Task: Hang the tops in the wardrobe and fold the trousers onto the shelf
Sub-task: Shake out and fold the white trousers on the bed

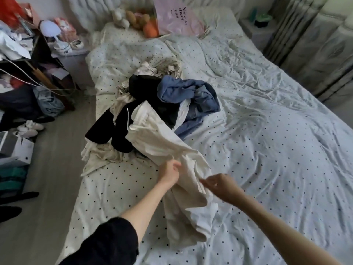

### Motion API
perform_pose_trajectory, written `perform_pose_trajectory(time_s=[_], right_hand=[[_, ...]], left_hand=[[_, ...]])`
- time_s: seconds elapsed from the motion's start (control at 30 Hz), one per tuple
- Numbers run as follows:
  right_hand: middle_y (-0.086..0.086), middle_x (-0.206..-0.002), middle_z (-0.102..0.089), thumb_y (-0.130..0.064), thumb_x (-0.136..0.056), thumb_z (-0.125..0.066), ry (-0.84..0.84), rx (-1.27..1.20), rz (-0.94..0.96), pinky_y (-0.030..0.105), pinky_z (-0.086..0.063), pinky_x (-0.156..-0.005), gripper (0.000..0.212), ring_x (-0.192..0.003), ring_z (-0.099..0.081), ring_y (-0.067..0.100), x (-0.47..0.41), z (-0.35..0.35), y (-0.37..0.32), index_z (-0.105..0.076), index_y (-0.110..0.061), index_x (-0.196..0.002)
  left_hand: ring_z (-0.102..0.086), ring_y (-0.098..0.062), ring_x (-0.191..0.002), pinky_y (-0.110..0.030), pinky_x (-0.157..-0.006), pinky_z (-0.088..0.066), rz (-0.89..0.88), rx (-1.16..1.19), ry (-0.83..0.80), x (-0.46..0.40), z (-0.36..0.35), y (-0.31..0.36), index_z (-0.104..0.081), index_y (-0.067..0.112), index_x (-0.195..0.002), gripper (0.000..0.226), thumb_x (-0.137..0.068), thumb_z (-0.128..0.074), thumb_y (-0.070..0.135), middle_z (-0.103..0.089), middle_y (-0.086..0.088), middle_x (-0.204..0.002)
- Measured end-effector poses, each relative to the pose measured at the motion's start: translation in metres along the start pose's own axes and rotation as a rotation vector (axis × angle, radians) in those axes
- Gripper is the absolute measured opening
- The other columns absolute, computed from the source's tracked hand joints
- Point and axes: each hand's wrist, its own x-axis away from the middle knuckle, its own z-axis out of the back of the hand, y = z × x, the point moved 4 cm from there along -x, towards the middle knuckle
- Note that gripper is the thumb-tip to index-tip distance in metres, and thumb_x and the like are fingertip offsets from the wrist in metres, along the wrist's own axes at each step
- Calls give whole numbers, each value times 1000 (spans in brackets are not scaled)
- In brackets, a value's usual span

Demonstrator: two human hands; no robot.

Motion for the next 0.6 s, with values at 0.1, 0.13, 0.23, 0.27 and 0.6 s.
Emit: perform_pose_trajectory(time_s=[0.1,0.13,0.23,0.27,0.6], right_hand=[[4,-117,-67,-42,-98,-44,193,8,-25,35,-47,-92,38,-105,-63,21,-30,24,2,-63,-17,-119],[3,-126,-62,-44,-97,-43,198,33,-24,38,-45,-97,42,-113,-59,21,-46,28,-4,-55,-18,-129],[5,-142,-47,-50,-96,-41,130,92,-29,43,-36,-102,57,-128,-46,25,-100,25,-32,-37,-18,-143],[5,-144,-44,-50,-95,-42,113,79,-38,43,-34,-102,59,-129,-44,26,-112,21,-40,-34,-18,-144],[5,-85,-68,-24,-92,-49,168,213,152,31,-29,-93,25,-80,-60,31,-114,-21,-52,-67,-13,-80]], left_hand=[[-55,-14,-94,-18,-73,-43,39,-33,-105,18,-11,-34,-55,18,-124,43,-88,-45,-3,-61,-2,-113],[-55,-15,-95,-18,-73,-42,61,-24,-89,16,-3,-43,-52,18,-128,43,-89,-47,0,-61,-2,-112],[-54,-15,-100,-22,-77,-41,101,28,4,-2,35,-59,-48,17,-132,39,-93,-50,11,-57,-4,-121],[-52,-15,-99,-23,-78,-41,98,37,30,-7,48,-60,-48,17,-131,37,-94,-50,14,-57,-4,-122],[-26,-24,-140,-37,-106,-33,2,-136,287,-50,123,-75,-11,21,-150,74,-92,-57,15,-16,-5,-156]])
